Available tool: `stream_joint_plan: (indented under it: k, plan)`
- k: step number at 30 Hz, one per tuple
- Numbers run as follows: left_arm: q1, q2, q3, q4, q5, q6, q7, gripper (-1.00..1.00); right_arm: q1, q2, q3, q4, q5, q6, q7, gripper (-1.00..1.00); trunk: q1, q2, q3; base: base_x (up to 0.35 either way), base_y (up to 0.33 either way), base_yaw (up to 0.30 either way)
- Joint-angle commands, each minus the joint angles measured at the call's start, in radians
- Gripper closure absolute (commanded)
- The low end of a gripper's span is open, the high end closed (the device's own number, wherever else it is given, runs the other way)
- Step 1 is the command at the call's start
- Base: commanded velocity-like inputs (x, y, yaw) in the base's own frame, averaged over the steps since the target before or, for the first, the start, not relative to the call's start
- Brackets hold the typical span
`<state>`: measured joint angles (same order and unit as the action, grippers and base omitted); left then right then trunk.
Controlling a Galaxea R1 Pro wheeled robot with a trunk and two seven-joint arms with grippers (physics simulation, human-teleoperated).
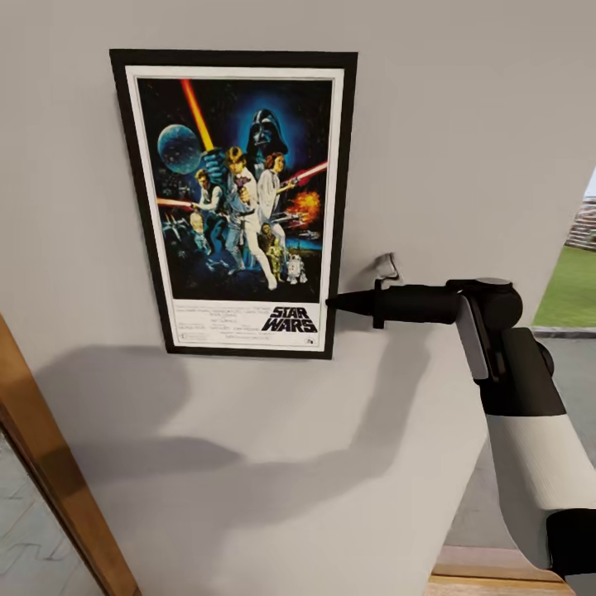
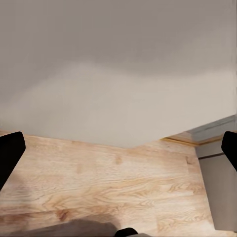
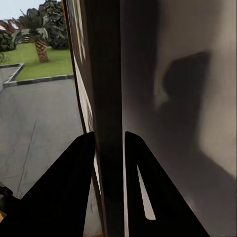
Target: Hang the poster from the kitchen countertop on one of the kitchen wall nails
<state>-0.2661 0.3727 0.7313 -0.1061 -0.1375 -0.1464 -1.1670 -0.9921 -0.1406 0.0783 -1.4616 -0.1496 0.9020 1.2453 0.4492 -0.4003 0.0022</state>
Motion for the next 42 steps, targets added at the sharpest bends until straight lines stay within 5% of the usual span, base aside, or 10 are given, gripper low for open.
stream_joint_plan:
  k: [1, 42]
  plan:
    - [-0.001, 0.000, 0.008, 0.001, -0.011, -0.010, -0.001, -1.00, 0.000, -0.001, 0.001, 0.015, 0.011, 0.003, -0.012, 1.00, 0.001, 0.000, 0.000, 0.004, 0.144, 0.000]
    - [-0.001, 0.000, 0.008, 0.001, -0.011, -0.012, -0.002, -1.00, 0.000, -0.001, -0.002, 0.015, 0.011, 0.003, -0.012, 1.00, 0.001, 0.000, 0.000, -0.022, 0.010, 0.000]
